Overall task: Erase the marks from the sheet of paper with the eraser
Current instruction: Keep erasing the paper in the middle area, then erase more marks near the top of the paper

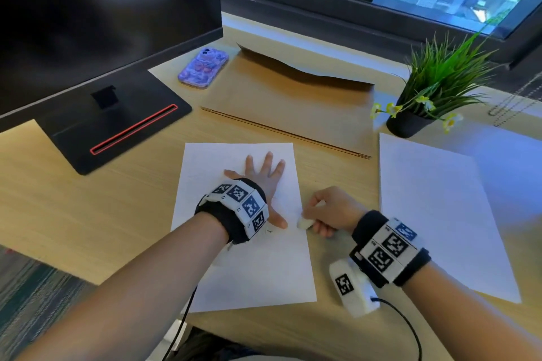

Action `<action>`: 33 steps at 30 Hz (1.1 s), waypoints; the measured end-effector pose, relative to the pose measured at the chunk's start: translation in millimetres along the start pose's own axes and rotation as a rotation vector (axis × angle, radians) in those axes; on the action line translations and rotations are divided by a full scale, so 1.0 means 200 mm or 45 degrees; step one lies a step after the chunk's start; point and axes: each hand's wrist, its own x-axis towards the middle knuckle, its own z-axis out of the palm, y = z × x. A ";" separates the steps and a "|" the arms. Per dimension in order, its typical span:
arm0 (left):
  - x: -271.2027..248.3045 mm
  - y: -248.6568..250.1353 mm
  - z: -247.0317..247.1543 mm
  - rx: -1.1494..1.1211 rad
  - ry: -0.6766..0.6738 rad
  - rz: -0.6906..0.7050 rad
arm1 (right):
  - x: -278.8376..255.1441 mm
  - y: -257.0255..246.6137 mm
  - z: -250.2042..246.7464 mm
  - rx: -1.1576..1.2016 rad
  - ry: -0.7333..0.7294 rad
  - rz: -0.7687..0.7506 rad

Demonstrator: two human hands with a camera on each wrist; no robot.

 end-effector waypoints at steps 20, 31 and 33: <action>-0.24 -0.33 -0.01 -0.815 0.499 0.030 | 0.01 0.10 0.07 1.399 0.129 -0.010; -0.24 -0.41 0.04 -0.109 0.118 -0.114 | 0.00 -0.02 0.38 0.787 -0.983 -0.107; -0.24 -0.41 0.05 -0.146 0.074 -0.125 | 0.02 0.00 0.40 0.793 -0.969 -0.045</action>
